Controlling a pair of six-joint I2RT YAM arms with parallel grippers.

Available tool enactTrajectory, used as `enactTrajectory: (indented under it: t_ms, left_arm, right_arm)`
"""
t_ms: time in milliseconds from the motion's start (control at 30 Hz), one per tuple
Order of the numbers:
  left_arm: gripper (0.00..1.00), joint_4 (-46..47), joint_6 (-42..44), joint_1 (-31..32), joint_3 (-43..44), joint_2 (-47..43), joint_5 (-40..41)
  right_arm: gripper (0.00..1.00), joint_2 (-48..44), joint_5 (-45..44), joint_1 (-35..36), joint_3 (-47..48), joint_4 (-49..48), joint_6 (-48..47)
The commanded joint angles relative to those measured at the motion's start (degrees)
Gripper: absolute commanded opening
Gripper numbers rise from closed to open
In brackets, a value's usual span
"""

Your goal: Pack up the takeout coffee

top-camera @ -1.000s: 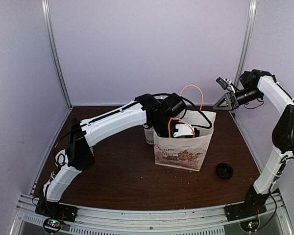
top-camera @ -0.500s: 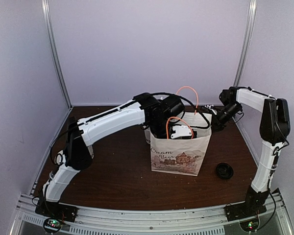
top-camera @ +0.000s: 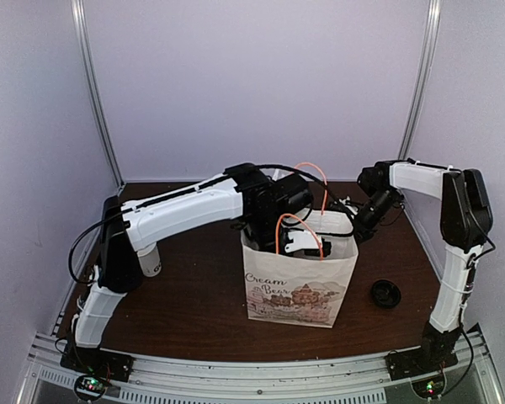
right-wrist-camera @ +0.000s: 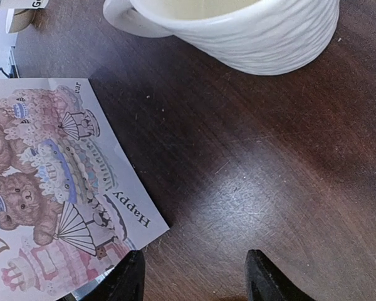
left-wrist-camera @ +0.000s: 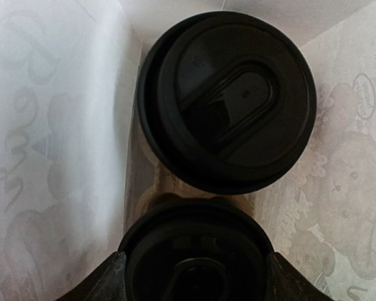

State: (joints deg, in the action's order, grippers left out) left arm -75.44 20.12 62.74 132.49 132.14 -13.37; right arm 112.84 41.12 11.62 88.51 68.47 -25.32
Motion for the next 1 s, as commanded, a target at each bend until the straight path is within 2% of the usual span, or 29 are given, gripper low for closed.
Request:
enactTrajectory:
  t_ms: [0, 433, 533, 767, 967]
  left_arm:
    - [0.51, -10.0, -4.0, 3.5, -4.2, 0.6, -2.2]
    - [0.46, -10.1, -5.3, 4.4, -3.4, 4.9, 3.6]
    - [0.52, -9.6, -5.0, 4.7, -2.9, 3.5, 4.1]
    - [0.77, -8.3, -4.4, 6.1, 0.4, -2.2, 4.0]
    - [0.87, -7.2, -5.0, 6.4, 1.7, -6.2, 2.8]
  right_arm:
    - [0.58, -1.5, -1.0, 0.7, -1.3, -0.4, -0.5]
    - [0.57, -1.8, -1.0, 1.5, -1.8, 0.0, -0.4]
    - [0.57, -2.6, -1.1, 1.5, -1.5, 0.5, -0.6]
    - [0.58, -5.3, -0.8, 1.5, -0.1, 2.6, -1.0]
    - [0.59, -6.4, 0.0, 1.5, 0.8, 4.0, -1.0]
